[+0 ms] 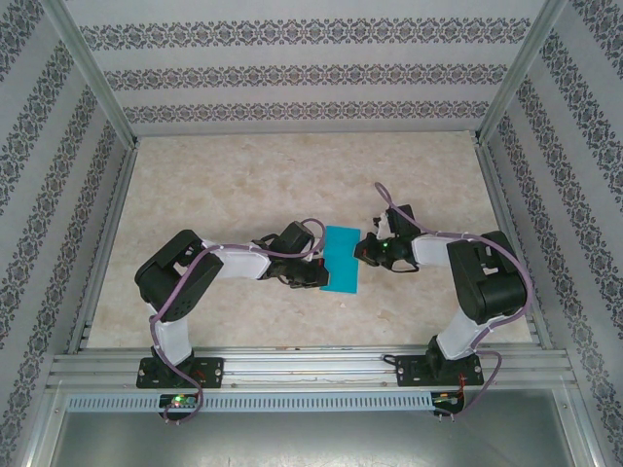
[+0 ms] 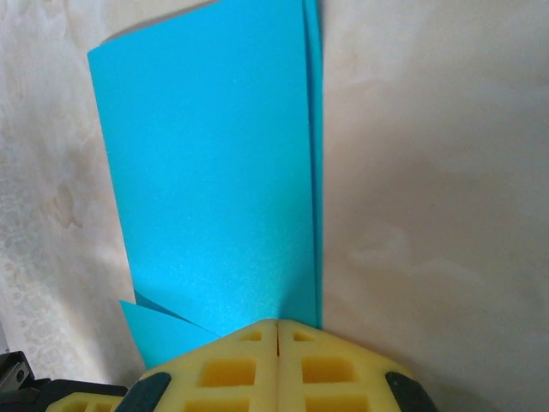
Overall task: Fold a paper plane with a square sheet of paper (fold left side to right side)
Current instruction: Fold the triangle a second time at the center of the table.
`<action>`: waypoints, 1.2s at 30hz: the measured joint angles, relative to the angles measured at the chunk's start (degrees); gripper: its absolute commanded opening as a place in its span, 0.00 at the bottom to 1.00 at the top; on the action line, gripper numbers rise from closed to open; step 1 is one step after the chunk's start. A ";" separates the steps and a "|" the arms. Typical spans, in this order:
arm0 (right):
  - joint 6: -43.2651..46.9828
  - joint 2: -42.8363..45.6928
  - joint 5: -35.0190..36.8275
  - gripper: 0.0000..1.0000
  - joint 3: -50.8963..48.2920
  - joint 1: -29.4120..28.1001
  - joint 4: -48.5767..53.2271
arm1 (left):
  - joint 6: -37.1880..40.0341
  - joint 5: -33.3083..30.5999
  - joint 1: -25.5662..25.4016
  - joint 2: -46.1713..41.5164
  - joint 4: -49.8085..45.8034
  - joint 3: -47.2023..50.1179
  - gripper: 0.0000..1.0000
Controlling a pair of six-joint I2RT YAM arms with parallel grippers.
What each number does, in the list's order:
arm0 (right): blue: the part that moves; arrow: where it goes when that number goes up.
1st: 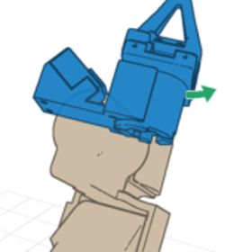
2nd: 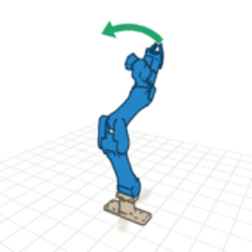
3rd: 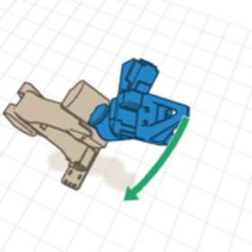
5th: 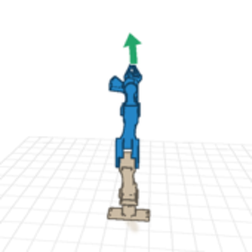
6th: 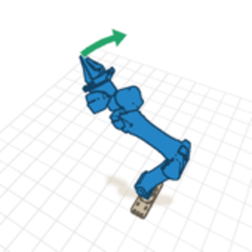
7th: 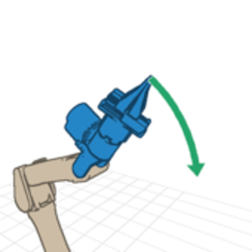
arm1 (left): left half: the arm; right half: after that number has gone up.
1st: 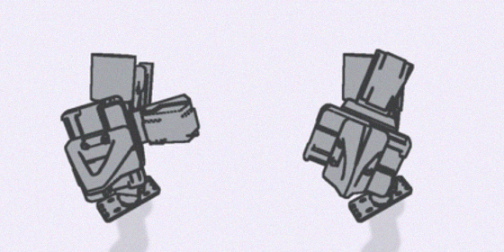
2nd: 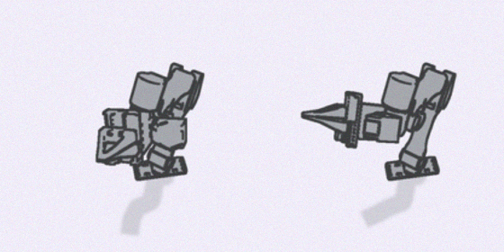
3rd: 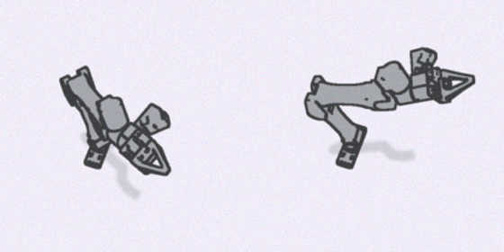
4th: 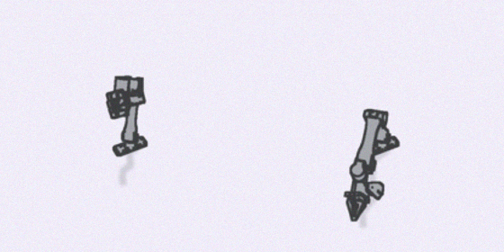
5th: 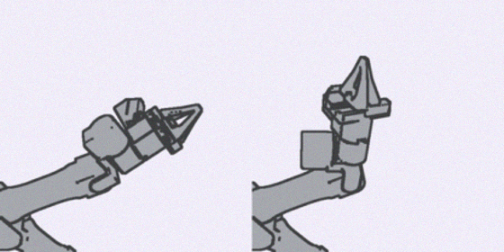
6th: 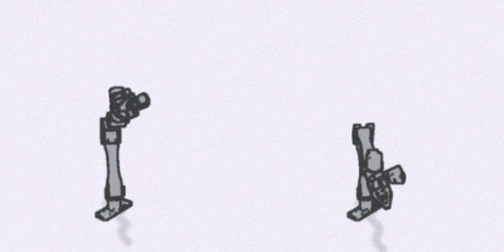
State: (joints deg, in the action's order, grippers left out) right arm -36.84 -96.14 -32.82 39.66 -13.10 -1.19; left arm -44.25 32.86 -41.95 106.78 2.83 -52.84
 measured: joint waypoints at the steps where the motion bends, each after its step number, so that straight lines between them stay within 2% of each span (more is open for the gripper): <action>1: 0.20 0.39 0.46 0.00 0.00 0.26 0.46 | -0.24 0.07 0.02 0.00 0.35 0.24 0.00; 7: 0.81 6.14 1.86 0.00 0.00 1.31 2.51 | -3.56 0.13 0.02 -0.66 4.39 2.71 0.00; 12: -1.07 8.22 0.17 0.00 -0.04 -3.13 0.52 | -5.64 -0.07 0.00 -1.27 5.97 3.98 0.00; 17: -2.99 6.27 -0.66 0.00 -0.04 -8.35 -1.31 | -6.47 -0.09 0.00 -1.42 6.56 4.44 0.00; 26: -3.52 0.07 1.20 0.00 0.07 -8.50 -0.72 | -7.26 -0.11 0.00 -1.51 6.95 4.61 0.01; 29: -3.43 -0.57 1.33 0.00 1.03 -8.50 0.26 | -7.26 -0.20 0.02 -1.73 6.91 4.66 0.04; 36: -3.26 -1.05 1.25 0.00 1.57 -8.50 0.83 | -6.49 -1.40 0.13 -2.69 3.85 4.00 0.04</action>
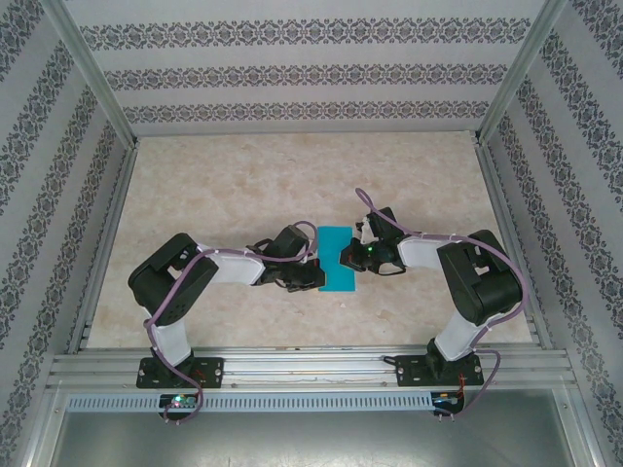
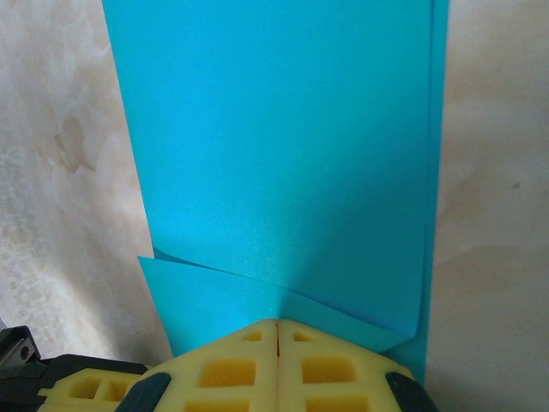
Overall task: Fold a paper plane with a square sheet of paper (fold left side to right side)
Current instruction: Fold the triangle a second time at the center of the table.
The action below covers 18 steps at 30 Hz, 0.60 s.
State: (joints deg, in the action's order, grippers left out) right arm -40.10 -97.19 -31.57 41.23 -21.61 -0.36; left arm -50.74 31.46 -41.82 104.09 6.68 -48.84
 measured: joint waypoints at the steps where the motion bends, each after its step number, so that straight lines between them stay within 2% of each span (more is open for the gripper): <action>1: 0.02 -0.02 -0.02 0.00 0.00 0.00 0.00 | 0.37 0.02 0.04 0.00 -0.76 -0.46 0.03; 18: 1.11 -0.70 -0.83 0.00 0.39 0.02 -0.09 | 6.45 1.53 0.33 6.67 -5.88 -10.60 0.00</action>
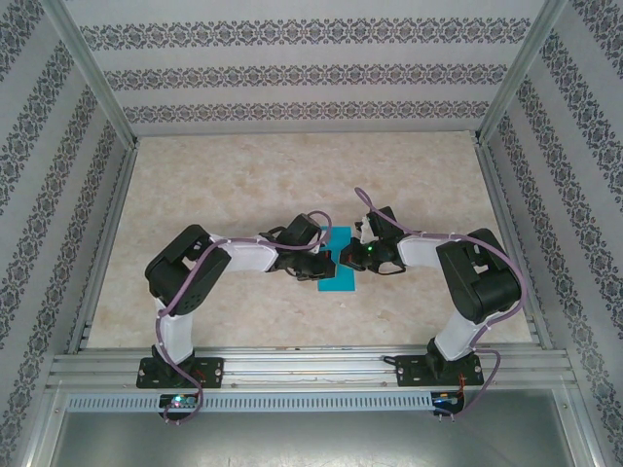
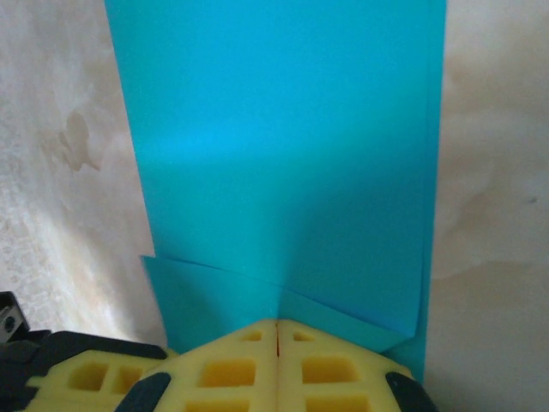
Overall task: Fold a paper plane with a square sheet of paper (fold left side to right side)
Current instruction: Fold the triangle a second time at the center of the table.
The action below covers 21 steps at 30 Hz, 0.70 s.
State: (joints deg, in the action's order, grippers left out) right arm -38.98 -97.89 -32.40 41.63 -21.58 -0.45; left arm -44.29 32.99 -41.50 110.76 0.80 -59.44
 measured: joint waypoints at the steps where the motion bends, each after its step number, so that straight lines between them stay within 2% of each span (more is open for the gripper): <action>1: 0.09 0.00 -0.02 0.00 0.00 0.00 0.00 | 0.20 0.02 0.00 0.11 -0.09 0.00 0.00; 21: 3.41 -1.70 -1.95 0.00 2.54 1.25 3.50 | 3.26 2.80 0.37 -2.69 4.11 6.12 0.00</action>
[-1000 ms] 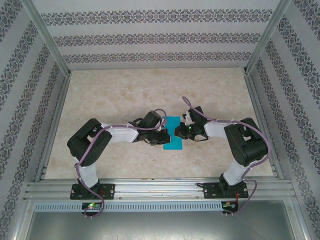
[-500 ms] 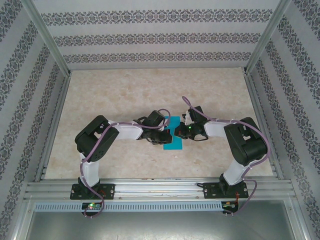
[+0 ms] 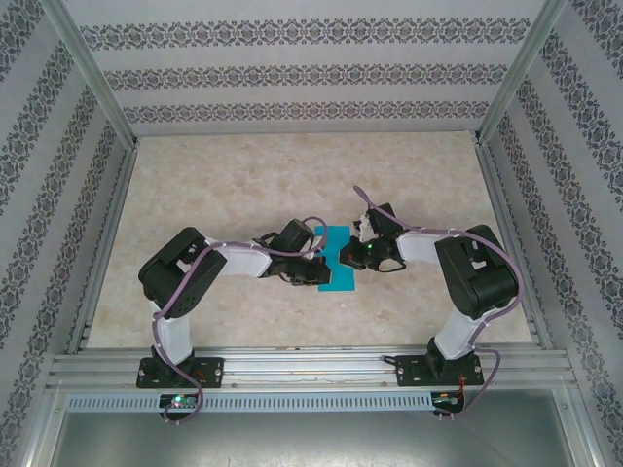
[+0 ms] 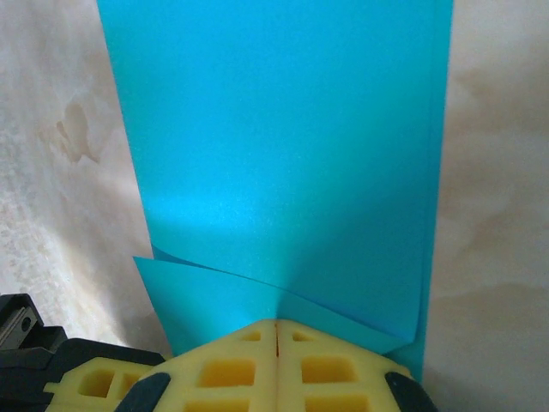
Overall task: Fold a paper plane with a square sheet of paper (fold left side to right side)
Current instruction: Fold the triangle a second time at the center of the table.
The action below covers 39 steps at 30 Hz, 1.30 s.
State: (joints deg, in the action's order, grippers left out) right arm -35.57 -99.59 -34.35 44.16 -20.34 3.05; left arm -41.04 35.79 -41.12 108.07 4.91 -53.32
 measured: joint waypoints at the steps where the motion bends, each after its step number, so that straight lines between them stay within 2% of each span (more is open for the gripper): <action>1: 0.04 0.00 0.00 0.00 0.02 0.02 0.02 | 0.26 0.13 0.00 -0.20 0.13 0.35 0.00; 31: 1.97 -0.83 -1.27 0.00 2.01 0.72 4.42 | 1.18 0.66 -0.02 -4.35 2.43 6.80 0.00; 39: 2.97 -1.07 -0.81 0.00 3.04 1.03 5.09 | 1.18 0.17 -0.07 -6.69 0.50 8.48 0.01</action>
State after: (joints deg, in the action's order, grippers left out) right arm -32.60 -100.66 -35.16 47.20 -19.31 8.14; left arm -39.86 35.97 -41.19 101.38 5.41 -44.84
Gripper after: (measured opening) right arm 0.057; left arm 0.056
